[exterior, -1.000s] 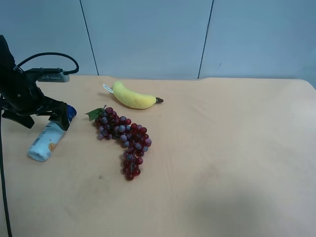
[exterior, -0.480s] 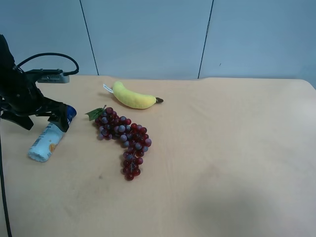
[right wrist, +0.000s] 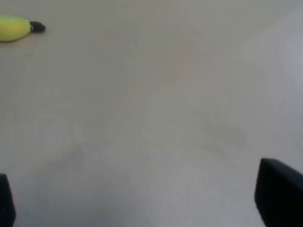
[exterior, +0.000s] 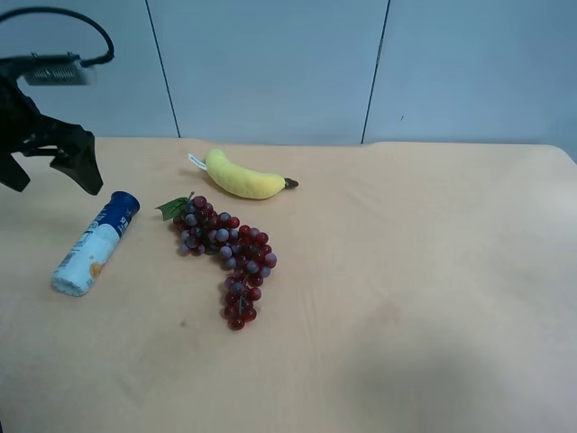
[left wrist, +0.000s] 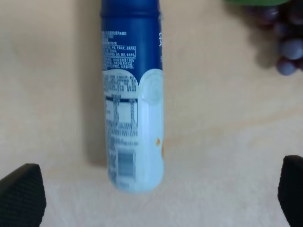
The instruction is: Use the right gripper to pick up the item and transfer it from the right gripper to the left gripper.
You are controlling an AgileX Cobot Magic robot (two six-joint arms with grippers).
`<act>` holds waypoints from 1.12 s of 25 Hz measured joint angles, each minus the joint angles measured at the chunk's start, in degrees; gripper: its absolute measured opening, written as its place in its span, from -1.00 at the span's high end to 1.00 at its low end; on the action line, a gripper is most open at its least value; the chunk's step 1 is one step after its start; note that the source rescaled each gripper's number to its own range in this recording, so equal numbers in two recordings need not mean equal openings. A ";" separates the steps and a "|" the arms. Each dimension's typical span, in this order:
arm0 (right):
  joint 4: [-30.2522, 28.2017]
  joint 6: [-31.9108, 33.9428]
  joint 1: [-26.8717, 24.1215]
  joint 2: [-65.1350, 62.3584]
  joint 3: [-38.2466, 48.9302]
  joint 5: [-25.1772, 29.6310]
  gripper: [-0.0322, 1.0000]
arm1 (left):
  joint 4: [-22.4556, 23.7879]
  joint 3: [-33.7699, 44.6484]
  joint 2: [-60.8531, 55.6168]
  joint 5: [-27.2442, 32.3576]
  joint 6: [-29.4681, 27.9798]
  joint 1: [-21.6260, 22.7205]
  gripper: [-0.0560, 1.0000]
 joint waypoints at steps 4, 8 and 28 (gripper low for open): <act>0.00 0.00 0.00 0.00 0.00 0.00 -1.00 | 0.00 0.00 -7.49 3.02 -0.11 0.00 -0.98; 0.00 0.00 0.00 0.00 0.00 0.00 -1.00 | 0.00 0.00 -14.56 6.25 -0.11 0.00 -0.98; 0.00 0.00 0.00 0.00 0.00 0.00 -1.00 | 3.23 0.21 -40.62 12.82 -3.69 0.00 -0.99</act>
